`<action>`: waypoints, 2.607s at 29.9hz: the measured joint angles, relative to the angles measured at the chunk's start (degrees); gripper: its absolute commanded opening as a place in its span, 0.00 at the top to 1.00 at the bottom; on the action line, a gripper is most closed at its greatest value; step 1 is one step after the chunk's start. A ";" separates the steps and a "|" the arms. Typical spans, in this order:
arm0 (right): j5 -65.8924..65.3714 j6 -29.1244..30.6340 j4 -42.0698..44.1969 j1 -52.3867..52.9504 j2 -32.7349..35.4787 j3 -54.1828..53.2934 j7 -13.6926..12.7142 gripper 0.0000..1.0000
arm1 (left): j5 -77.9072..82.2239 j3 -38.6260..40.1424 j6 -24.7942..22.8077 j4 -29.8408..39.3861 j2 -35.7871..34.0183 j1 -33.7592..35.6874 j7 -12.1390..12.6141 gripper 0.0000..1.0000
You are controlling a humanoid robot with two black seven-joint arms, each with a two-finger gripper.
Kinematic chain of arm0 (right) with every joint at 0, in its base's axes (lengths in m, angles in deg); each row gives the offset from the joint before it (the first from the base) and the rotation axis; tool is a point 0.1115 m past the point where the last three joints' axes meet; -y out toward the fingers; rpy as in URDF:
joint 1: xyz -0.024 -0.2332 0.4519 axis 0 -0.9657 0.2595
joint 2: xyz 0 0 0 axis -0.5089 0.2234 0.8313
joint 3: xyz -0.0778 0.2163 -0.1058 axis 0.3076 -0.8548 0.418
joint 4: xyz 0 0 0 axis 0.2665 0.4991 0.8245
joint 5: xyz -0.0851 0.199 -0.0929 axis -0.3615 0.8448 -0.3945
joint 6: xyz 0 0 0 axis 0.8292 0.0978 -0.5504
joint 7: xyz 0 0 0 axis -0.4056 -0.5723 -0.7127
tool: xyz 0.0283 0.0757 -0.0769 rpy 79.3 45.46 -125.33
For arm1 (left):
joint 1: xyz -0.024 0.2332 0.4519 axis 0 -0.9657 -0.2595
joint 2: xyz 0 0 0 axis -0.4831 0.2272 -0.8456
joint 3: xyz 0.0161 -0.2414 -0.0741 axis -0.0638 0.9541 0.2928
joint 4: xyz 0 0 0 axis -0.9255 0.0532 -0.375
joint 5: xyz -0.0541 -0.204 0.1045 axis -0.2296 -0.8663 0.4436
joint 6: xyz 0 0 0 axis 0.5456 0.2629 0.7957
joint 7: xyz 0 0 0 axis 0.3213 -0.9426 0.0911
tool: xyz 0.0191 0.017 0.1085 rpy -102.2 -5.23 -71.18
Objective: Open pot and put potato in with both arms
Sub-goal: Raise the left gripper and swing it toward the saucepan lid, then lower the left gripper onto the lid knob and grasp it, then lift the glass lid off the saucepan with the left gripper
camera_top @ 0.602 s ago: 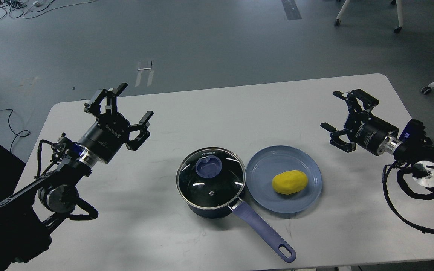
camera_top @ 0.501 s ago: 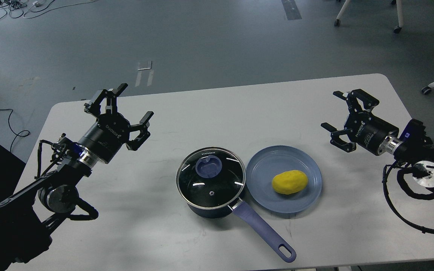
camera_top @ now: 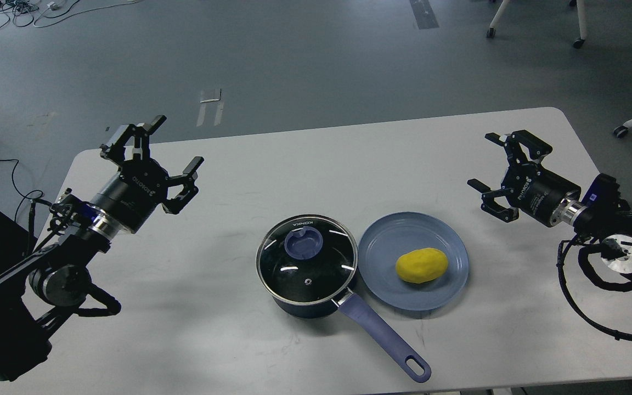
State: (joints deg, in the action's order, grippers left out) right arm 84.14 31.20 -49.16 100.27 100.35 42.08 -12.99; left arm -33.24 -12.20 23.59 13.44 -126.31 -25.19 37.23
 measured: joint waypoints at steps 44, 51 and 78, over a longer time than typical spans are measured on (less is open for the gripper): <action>-0.19 0.00 0.04 -0.44 0.09 0.15 0.00 0.00 | 118.88 -0.67 4.78 25.01 5.60 8.34 -0.01 0.02; -0.26 0.00 0.06 -0.60 0.09 0.30 0.00 0.00 | 119.52 -1.69 4.82 24.58 6.08 7.91 -0.01 0.02; -0.27 0.00 0.30 -0.80 0.09 0.28 0.00 0.00 | 120.37 -3.75 5.46 21.59 7.57 7.89 0.00 0.60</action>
State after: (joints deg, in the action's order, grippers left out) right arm 83.88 31.19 -48.85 99.47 100.44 42.36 -12.99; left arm 87.13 -15.95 29.04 35.03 -118.74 -17.29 37.23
